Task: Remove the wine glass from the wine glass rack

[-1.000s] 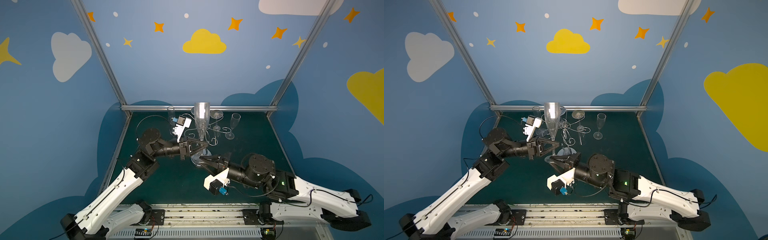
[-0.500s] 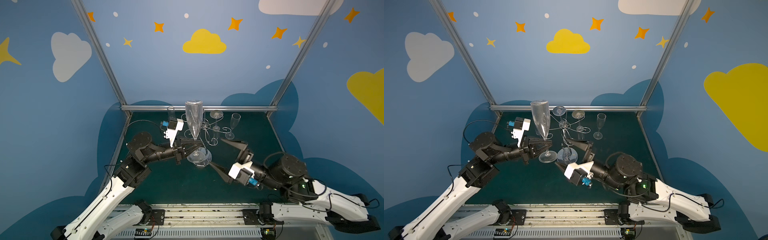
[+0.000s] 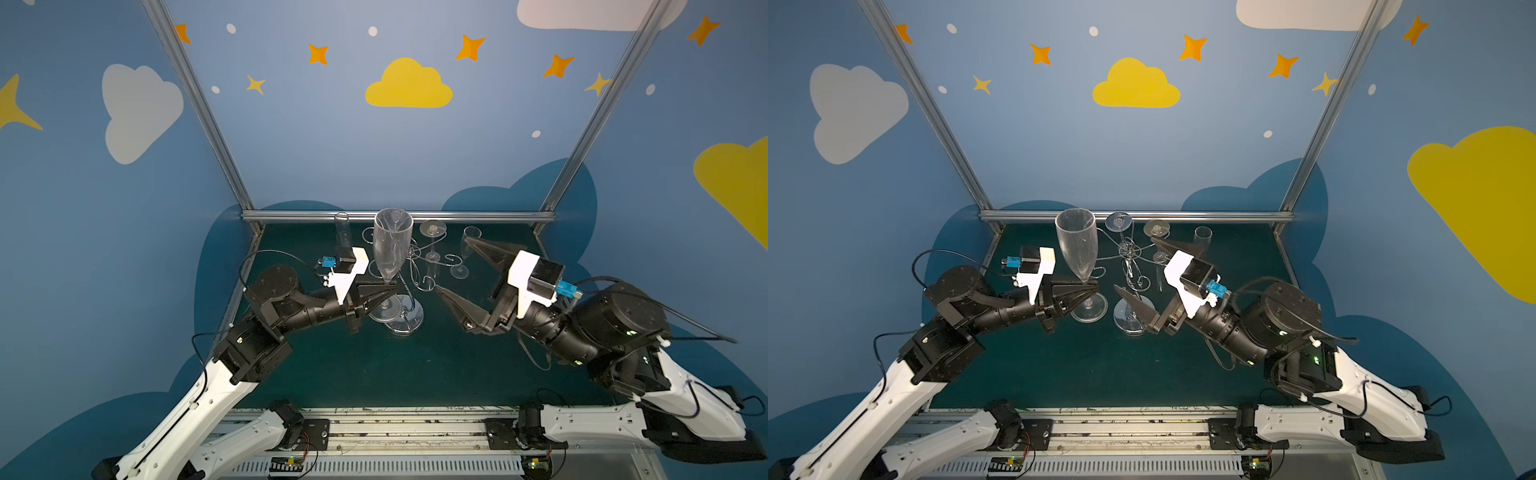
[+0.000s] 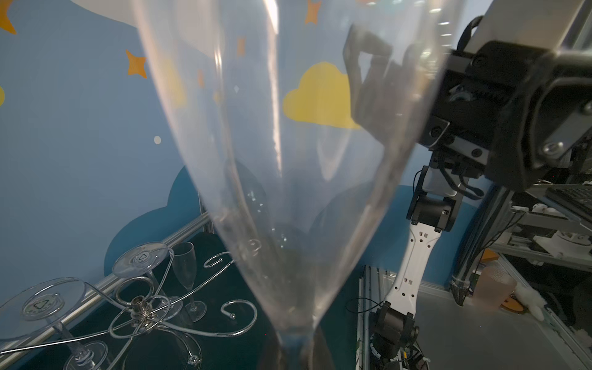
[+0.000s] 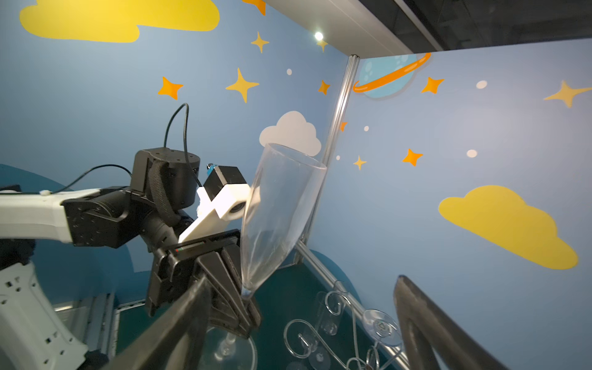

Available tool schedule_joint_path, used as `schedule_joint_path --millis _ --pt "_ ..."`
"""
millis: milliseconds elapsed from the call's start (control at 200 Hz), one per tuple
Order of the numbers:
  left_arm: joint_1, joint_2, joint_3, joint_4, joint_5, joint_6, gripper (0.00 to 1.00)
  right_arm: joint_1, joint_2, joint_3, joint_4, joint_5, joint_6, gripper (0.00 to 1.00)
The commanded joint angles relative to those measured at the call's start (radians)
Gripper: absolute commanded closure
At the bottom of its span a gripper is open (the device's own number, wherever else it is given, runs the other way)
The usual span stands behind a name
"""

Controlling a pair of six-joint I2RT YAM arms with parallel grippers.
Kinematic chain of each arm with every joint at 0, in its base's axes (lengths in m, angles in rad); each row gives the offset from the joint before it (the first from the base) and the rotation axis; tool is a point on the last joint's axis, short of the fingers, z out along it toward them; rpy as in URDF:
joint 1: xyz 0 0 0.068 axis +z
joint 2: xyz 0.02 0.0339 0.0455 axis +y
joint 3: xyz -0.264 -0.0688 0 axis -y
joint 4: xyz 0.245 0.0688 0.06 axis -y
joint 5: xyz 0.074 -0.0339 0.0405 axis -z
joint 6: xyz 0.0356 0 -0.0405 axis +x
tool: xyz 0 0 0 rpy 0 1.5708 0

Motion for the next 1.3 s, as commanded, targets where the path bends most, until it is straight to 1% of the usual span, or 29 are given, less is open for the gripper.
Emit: schedule_joint_path --millis 0,45,95,225,330,456,681,931,1151,1181,1291 --pt "-0.026 0.001 0.039 -0.009 -0.062 0.112 0.97 -0.016 0.049 0.081 -0.059 -0.085 0.137 0.12" --pt "-0.041 0.006 0.043 -0.015 -0.083 0.133 0.97 -0.027 0.079 0.124 -0.096 -0.072 0.19 0.12" --pt "-0.055 0.012 0.046 -0.021 -0.104 0.152 0.97 -0.039 0.103 0.149 -0.118 -0.093 0.206 0.12" --pt "-0.091 0.016 0.04 -0.017 -0.153 0.186 0.97 -0.068 0.132 0.148 -0.084 -0.156 0.249 0.12" --pt "-0.102 0.016 0.025 0.007 -0.16 0.194 0.97 -0.098 0.143 0.151 -0.059 -0.195 0.305 0.12" --pt "-0.114 0.022 0.024 0.008 -0.173 0.206 0.97 -0.124 0.152 0.152 -0.026 -0.235 0.343 0.12" --pt "-0.141 0.04 0.024 0.0 -0.2 0.23 0.97 -0.144 0.192 0.176 -0.033 -0.284 0.354 0.12" --pt "-0.159 0.048 0.026 -0.014 -0.213 0.248 0.97 -0.151 0.213 0.184 -0.026 -0.293 0.344 0.14" --pt "-0.167 0.049 0.023 -0.021 -0.213 0.258 0.97 -0.158 0.203 0.165 -0.012 -0.294 0.341 0.27" --pt "-0.167 0.049 0.023 -0.023 -0.243 0.259 0.97 -0.159 0.201 0.161 -0.008 -0.296 0.338 0.29" --pt "-0.171 0.048 0.024 -0.022 -0.248 0.257 0.97 -0.16 0.189 0.14 0.02 -0.297 0.339 0.4"
